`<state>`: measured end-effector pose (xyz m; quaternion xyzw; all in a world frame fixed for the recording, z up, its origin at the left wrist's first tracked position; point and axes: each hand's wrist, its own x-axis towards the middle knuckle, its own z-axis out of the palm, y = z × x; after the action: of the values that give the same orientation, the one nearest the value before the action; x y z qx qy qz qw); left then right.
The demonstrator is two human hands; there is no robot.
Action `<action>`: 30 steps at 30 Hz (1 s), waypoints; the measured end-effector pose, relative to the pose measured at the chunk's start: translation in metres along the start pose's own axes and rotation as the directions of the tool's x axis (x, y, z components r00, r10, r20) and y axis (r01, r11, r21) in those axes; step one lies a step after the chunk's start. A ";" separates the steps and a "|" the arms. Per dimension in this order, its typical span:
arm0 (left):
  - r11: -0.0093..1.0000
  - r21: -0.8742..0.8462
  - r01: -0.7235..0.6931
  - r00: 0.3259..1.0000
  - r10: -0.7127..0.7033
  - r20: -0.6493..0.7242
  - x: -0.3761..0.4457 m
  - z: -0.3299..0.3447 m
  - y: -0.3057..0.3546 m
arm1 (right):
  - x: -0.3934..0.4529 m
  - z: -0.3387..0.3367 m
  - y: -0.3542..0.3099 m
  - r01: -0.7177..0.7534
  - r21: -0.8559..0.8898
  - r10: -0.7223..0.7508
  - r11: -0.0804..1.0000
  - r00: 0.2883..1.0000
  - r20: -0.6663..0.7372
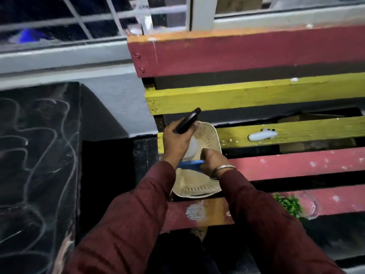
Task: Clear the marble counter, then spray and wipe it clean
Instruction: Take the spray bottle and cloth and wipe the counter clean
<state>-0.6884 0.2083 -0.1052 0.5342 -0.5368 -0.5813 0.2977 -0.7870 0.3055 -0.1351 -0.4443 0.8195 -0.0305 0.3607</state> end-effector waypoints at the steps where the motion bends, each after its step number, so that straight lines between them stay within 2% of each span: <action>1: 1.000 -0.012 -0.012 1.000 0.011 -0.019 -0.006 -0.009 0.015 | -0.011 -0.013 -0.008 0.032 -0.020 -0.032 0.999 0.999 -0.004; 6: 0.988 -0.124 -0.096 0.989 0.080 -0.128 -0.032 -0.053 0.100 | -0.053 -0.071 -0.046 0.199 -0.084 -0.197 0.976 0.980 0.025; 10: 0.954 -0.276 -0.114 0.963 0.039 -0.265 -0.049 -0.097 0.153 | -0.075 -0.098 -0.075 0.276 -0.080 -0.283 0.958 0.954 -0.095; 12: 0.928 -0.334 -0.166 0.951 0.061 -0.303 -0.057 -0.122 0.175 | -0.086 -0.108 -0.090 0.304 -0.023 -0.304 0.952 0.940 -0.153; 16: 0.908 -0.358 -0.215 0.920 0.066 -0.385 -0.081 -0.171 0.208 | -0.101 -0.118 -0.126 0.336 0.211 -0.291 0.918 0.932 -0.217; 18: 0.904 -0.349 -0.246 0.911 0.093 -0.402 -0.090 -0.199 0.217 | -0.110 -0.118 -0.152 0.353 0.366 -0.267 0.861 0.926 -0.265; 22: 0.920 -0.284 -0.268 0.902 0.136 -0.410 -0.110 -0.263 0.223 | -0.139 -0.108 -0.215 0.395 0.622 -0.270 0.676 0.918 -0.289; 23: 0.930 -0.265 -0.255 0.909 0.137 -0.394 -0.111 -0.266 0.222 | -0.141 -0.110 -0.222 0.384 0.665 -0.257 0.641 0.923 -0.286; 28: 0.926 -0.276 -0.256 0.901 0.126 -0.415 -0.150 -0.385 0.207 | -0.181 -0.059 -0.333 0.384 0.786 -0.311 0.485 0.915 -0.256; 30: 0.926 -0.250 -0.282 0.896 0.161 -0.415 -0.168 -0.430 0.204 | -0.198 -0.038 -0.376 0.364 0.817 -0.310 0.447 0.920 -0.240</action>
<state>-0.2879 0.1810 0.2012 0.5204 -0.4296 -0.5017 0.5412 -0.4765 0.2169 0.1435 -0.3637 0.6037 -0.5090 0.4942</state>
